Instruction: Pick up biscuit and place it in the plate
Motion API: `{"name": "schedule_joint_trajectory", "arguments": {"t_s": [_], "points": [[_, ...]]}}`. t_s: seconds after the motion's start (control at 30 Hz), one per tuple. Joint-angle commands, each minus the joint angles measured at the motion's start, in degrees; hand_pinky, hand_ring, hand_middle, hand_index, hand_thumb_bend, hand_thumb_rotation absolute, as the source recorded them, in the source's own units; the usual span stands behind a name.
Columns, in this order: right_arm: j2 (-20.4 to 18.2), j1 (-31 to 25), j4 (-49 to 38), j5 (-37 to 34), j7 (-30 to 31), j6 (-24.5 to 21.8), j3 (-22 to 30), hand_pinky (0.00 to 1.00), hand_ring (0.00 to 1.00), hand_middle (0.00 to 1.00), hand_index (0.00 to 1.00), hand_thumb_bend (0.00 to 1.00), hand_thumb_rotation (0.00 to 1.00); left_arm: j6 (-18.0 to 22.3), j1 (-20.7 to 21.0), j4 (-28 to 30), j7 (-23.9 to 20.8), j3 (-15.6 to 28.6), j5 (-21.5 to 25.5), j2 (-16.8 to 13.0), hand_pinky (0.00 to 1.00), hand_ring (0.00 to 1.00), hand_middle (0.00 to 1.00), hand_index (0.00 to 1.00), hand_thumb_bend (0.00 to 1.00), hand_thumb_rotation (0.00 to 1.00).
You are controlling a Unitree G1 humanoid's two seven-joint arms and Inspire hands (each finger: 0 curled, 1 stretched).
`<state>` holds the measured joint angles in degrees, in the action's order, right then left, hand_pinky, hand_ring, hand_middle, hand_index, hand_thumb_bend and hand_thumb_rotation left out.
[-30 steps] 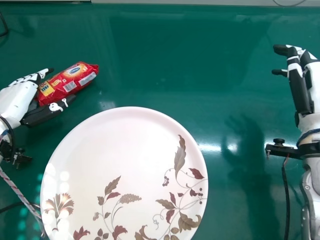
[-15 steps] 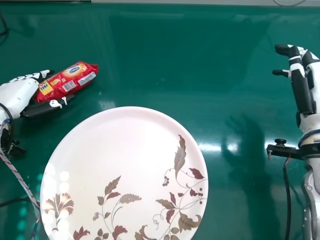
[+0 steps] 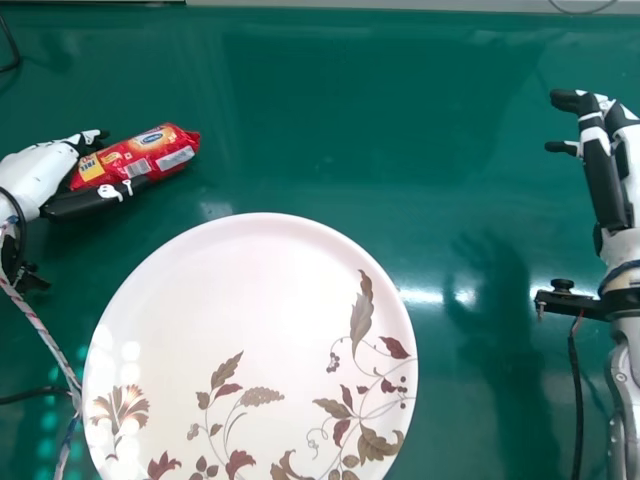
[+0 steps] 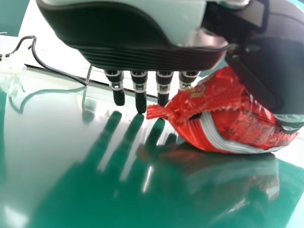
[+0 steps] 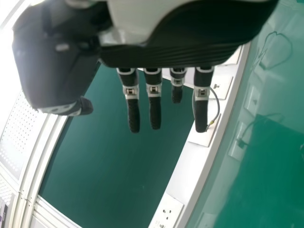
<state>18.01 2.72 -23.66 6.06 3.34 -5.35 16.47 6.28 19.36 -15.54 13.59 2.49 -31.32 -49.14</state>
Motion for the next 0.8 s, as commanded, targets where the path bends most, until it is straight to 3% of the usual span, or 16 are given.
{"name": "schedule_joint_trajectory", "arguments": {"t_s": [0.0,0.13,0.23,0.3,0.33,0.4,0.47,0.53,0.67,0.77], "points": [[0.22,-0.94,-0.47,-0.59,0.13,0.19,0.73,0.65,0.78,0.81,0.76,0.56,0.61,-0.78,-0.55,-2.02,2.64,-2.40,-0.70,-1.03,1.00,0.95,0.94,1.00,1.00,0.51],[0.16,-1.32,-1.66,-0.26,0.19,-0.88,0.60,0.64,0.79,0.82,0.76,0.56,0.64,-1.80,0.83,-2.41,5.63,-5.51,-2.80,-3.31,1.00,0.96,0.93,0.98,1.00,0.49],[-0.33,-1.37,-2.13,-0.28,-0.13,-0.95,0.55,0.63,0.78,0.82,0.76,0.55,0.65,0.12,2.34,-4.35,7.33,-8.37,-4.29,-5.01,1.00,0.93,0.91,0.91,1.00,0.44],[-0.79,-1.37,-2.37,-0.44,-0.45,-0.80,0.50,0.62,0.78,0.82,0.75,0.54,0.63,2.50,3.73,-6.37,8.67,-10.70,-5.05,-6.18,1.00,0.90,0.88,0.88,0.88,0.34],[-0.92,-1.39,-2.53,-0.52,-0.48,-0.86,0.47,0.62,0.78,0.81,0.74,0.53,0.63,4.37,4.50,-7.83,8.90,-11.69,-5.15,-6.55,0.97,0.85,0.83,0.83,0.78,0.22],[-0.95,-1.43,-2.53,-0.54,-0.45,-0.45,0.45,0.63,0.78,0.81,0.75,0.51,0.64,7.49,5.76,-11.52,8.72,-12.61,-3.82,-6.14,0.84,0.74,0.73,0.72,0.63,0.06],[-0.89,-1.44,-2.53,-0.14,-0.66,-0.24,0.41,0.64,0.78,0.81,0.74,0.51,0.65,9.00,6.48,-14.30,8.96,-12.76,-2.16,-5.35,0.44,0.49,0.55,0.59,0.53,0.01],[-0.81,-1.44,-2.33,0.27,-0.94,0.45,0.34,0.63,0.77,0.80,0.74,0.50,0.66,10.06,6.30,-15.06,9.30,-12.82,-1.00,-5.26,0.28,0.41,0.48,0.53,0.50,0.00],[-0.88,-1.31,-1.62,-0.24,-1.16,1.66,0.41,0.63,0.76,0.80,0.73,0.47,0.66,9.61,4.82,-13.88,9.30,-12.81,0.22,-5.69,0.19,0.41,0.47,0.49,0.50,0.00],[-1.21,-1.18,-1.55,-0.45,-1.40,1.62,0.39,0.62,0.76,0.78,0.73,0.46,0.65,12.15,4.07,-14.18,6.47,-12.86,-0.12,-6.23,0.19,0.42,0.46,0.50,0.49,0.00]]}}
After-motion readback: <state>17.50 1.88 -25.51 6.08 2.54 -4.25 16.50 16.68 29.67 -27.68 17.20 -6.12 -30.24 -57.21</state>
